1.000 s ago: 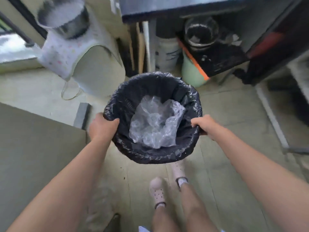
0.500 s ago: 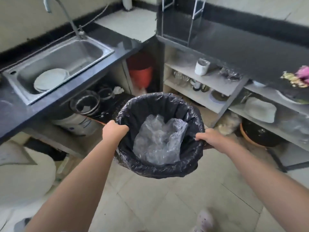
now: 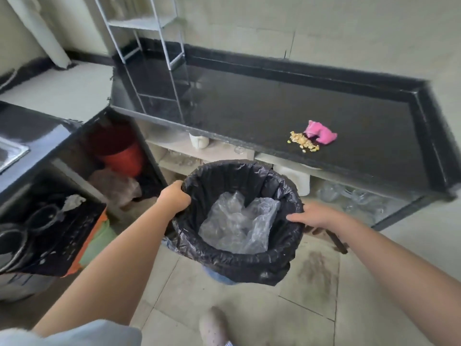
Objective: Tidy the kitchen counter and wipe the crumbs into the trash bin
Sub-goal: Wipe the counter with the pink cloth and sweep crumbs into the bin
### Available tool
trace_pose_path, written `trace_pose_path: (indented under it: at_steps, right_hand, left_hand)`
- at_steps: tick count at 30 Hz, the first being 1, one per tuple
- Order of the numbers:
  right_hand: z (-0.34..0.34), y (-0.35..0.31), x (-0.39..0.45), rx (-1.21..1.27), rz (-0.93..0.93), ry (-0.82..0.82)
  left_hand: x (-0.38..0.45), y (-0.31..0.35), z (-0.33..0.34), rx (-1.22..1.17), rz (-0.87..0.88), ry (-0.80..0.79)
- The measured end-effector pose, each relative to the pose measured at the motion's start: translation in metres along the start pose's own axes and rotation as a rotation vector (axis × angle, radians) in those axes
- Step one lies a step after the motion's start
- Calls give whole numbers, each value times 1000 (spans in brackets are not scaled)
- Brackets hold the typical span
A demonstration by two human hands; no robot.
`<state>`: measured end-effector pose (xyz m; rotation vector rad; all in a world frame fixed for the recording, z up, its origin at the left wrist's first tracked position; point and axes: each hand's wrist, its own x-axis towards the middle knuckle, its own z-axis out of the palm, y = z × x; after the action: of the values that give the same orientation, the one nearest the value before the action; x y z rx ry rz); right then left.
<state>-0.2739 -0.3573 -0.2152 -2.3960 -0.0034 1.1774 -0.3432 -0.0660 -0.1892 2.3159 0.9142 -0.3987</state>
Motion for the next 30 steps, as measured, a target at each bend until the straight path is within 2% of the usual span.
trace_pose_path:
  at_steps: [5, 8, 14, 19, 23, 30]
  right_hand:
    - [-46, 0, 17, -82, 73, -130]
    - [-76, -6, 28, -73, 92, -102]
    - [-126, -15, 66, -43, -21, 307]
    - [-161, -12, 110, -20, -28, 525]
    - [-195, -7, 157, -98, -80, 662]
    - [-241, 7, 242, -286, -132, 527]
  left_hand:
    - [53, 47, 2, 153, 48, -166]
    - [82, 72, 4, 268, 104, -262]
    - [127, 108, 30, 427, 183, -371]
    - [152, 123, 59, 422, 128, -419]
    - [162, 131, 84, 352, 52, -431]
    - [167, 154, 130, 243, -101, -410]
